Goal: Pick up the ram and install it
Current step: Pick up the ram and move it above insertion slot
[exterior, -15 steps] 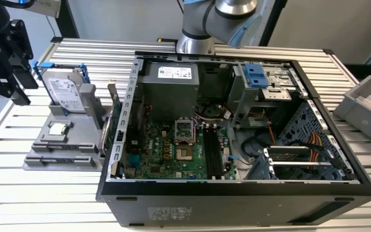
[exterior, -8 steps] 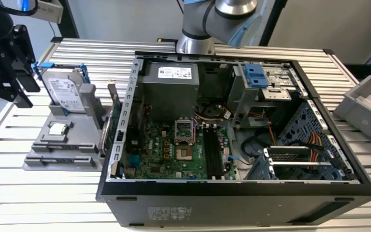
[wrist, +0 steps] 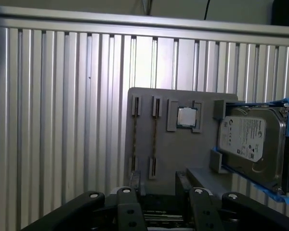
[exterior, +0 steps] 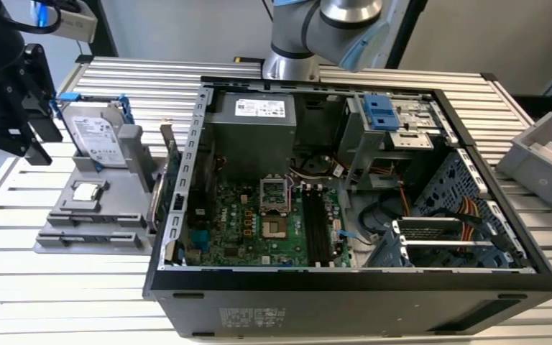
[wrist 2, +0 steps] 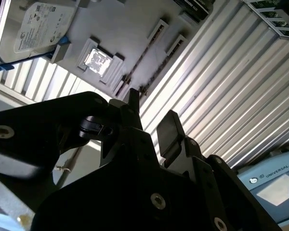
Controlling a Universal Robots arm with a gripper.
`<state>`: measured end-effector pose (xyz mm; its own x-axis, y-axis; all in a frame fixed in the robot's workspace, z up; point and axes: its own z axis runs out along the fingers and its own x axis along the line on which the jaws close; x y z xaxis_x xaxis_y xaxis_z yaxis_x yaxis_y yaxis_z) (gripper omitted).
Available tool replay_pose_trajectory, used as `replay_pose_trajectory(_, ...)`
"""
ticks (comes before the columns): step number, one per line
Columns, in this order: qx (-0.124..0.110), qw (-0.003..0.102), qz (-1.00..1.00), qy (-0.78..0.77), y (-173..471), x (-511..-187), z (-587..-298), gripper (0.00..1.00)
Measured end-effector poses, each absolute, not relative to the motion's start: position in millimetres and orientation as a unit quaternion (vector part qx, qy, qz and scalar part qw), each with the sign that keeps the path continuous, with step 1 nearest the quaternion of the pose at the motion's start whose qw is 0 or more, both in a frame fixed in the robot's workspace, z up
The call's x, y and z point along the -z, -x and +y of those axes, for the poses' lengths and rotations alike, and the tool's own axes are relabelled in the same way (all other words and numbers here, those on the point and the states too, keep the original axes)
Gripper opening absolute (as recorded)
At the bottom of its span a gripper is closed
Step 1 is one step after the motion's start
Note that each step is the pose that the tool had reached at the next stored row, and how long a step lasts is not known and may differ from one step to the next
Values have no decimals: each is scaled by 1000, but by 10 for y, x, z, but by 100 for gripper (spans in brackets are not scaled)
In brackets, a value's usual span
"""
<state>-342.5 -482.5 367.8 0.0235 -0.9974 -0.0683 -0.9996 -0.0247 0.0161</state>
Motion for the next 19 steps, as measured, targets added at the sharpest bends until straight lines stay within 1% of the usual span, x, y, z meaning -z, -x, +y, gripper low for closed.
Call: replay_pose_trajectory(19, -30, 18, 698, 715, 3426, -3595, -4824, 100)
